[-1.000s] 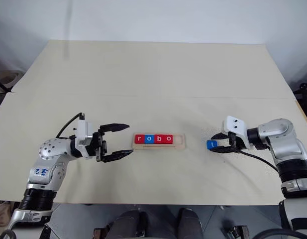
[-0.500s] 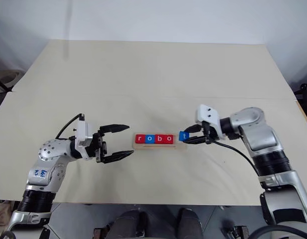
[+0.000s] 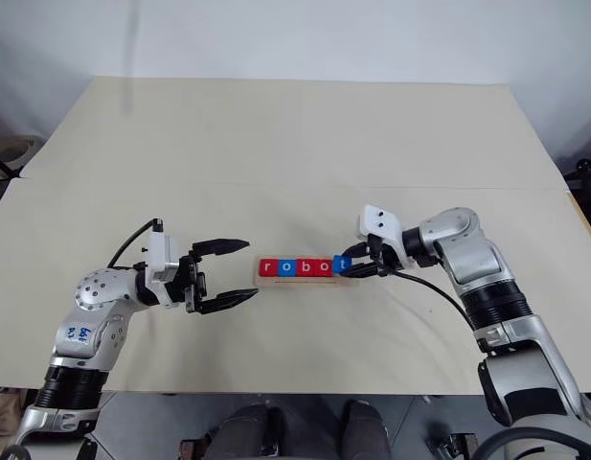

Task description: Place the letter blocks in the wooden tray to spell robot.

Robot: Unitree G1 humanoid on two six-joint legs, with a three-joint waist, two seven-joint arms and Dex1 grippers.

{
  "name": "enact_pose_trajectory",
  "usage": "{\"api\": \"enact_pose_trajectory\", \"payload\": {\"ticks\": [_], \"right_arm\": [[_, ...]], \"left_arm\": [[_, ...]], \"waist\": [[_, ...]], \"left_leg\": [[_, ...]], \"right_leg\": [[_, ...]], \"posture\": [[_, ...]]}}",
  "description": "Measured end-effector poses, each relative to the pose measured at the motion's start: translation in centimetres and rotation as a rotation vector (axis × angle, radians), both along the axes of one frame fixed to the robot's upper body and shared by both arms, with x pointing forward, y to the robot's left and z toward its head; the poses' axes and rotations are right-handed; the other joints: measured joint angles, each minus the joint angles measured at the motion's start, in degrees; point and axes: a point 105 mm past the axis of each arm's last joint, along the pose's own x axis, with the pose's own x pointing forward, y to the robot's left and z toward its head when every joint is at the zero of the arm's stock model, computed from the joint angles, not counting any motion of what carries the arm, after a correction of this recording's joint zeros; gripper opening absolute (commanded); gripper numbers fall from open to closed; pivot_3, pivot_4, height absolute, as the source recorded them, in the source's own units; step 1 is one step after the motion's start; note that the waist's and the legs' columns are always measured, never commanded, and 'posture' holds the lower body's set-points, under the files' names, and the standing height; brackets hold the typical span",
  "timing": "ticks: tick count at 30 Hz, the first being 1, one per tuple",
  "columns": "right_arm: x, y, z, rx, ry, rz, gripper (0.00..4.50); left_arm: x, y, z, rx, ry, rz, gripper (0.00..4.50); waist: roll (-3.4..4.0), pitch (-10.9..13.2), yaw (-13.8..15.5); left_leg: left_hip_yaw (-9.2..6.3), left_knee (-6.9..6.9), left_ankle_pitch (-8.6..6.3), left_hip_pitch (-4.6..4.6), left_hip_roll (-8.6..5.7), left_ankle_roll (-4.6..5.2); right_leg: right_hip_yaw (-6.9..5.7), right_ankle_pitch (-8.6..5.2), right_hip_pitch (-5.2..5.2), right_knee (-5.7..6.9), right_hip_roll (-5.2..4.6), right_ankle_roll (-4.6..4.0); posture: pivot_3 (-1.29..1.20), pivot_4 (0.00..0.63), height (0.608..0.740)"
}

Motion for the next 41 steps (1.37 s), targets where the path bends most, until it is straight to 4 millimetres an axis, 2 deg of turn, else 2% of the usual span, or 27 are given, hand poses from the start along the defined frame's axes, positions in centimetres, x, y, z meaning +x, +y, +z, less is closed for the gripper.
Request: {"api": "enact_pose_trajectory", "payload": {"ticks": [5,11,14,17,21,25,30,33,36,41], "right_arm": [[0.1,-0.1,-0.1,-0.017,-0.02,0.002,4.45],[0.1,-0.2,0.8,0.008,-0.057,0.0,4.45],[-0.3,-1.3,1.2,0.022,-0.075,-0.02,4.45],[-1.4,-3.4,0.9,0.062,-0.07,-0.08,4.45],[-2.9,-4.8,1.0,0.151,-0.1,-0.141,4.45],[-5.8,-5.9,0.3,0.22,-0.129,-0.181,4.45],[-7.7,-5.4,-0.1,0.368,-0.216,-0.176,4.45],[-7.7,-5.5,0.2,0.379,-0.241,-0.174,4.45],[-7.4,-5.4,1.1,0.405,-0.268,-0.167,4.45],[-7.1,-5.5,1.9,0.41,-0.283,-0.154,4.45]], "left_arm": [[0.0,0.0,0.1,-0.002,-0.005,0.007,4.5],[0.1,0.0,0.1,-0.004,-0.004,0.017,4.5],[0.0,0.5,-0.1,-0.006,0.001,0.039,4.5],[-0.3,1.8,-0.6,0.014,0.016,0.079,4.5],[-0.9,3.0,-0.8,0.035,0.022,0.107,4.5],[-1.4,4.6,-1.3,0.063,0.049,0.142,4.5],[-1.1,5.6,-1.1,0.071,0.041,0.175,4.5],[-0.7,5.8,-1.2,0.074,0.04,0.184,4.5],[0.2,5.7,-0.3,0.07,0.002,0.202,4.5],[0.4,5.6,-0.1,0.062,-0.005,0.205,4.5]], "waist": [[0.0,0.0,0.0],[0.0,0.0,0.05],[0.0,0.0,0.15],[0.0,0.0,0.21],[0.0,0.0,0.15],[-0.01,0.0,0.33],[0.0,0.0,0.24],[0.0,0.0,0.18],[0.0,0.0,0.18],[0.0,0.0,0.19]], "left_leg": [[0.0,0.0,0.0,0.0,0.0,0.0],[-0.01,0.0,0.0,0.0,0.0,0.0],[-0.01,0.0,0.0,-0.01,-0.01,0.0],[-0.02,-0.03,0.0,-0.02,0.0,0.0],[0.01,-0.04,0.0,0.01,0.02,0.0],[-0.01,-0.07,-0.01,0.03,0.03,-0.01],[0.07,-0.07,-0.01,0.14,0.0,0.0],[0.06,-0.07,-0.01,0.13,0.01,0.0],[0.06,-0.07,-0.01,0.13,0.01,0.0],[0.05,-0.07,-0.01,0.13,0.01,0.0]], "right_leg": [[0.0,0.0,0.0,0.0,0.0,0.0],[0.0,0.0,0.0,-0.01,0.0,0.0],[0.0,0.0,0.0,-0.01,-0.01,0.0],[-0.01,0.0,0.0,-0.06,-0.01,0.0],[0.0,0.0,0.01,-0.01,0.0,0.0],[0.01,0.0,0.01,-0.04,0.0,-0.01],[0.12,0.0,0.05,0.04,0.0,0.0],[0.11,0.0,0.03,0.05,0.0,0.0],[0.11,0.0,0.04,0.05,0.0,0.0],[0.08,0.0,0.04,0.03,0.01,0.0]], "posture": [[0.0,0.15,0.74],[0.0,0.15,0.74],[0.0,0.15,0.74],[0.0,0.15,0.74],[0.0,0.15,0.74],[0.0,0.15,0.74],[0.0,0.15,0.74],[0.0,0.15,0.74],[0.0,0.15,0.74],[0.0,0.15,0.74]]}}
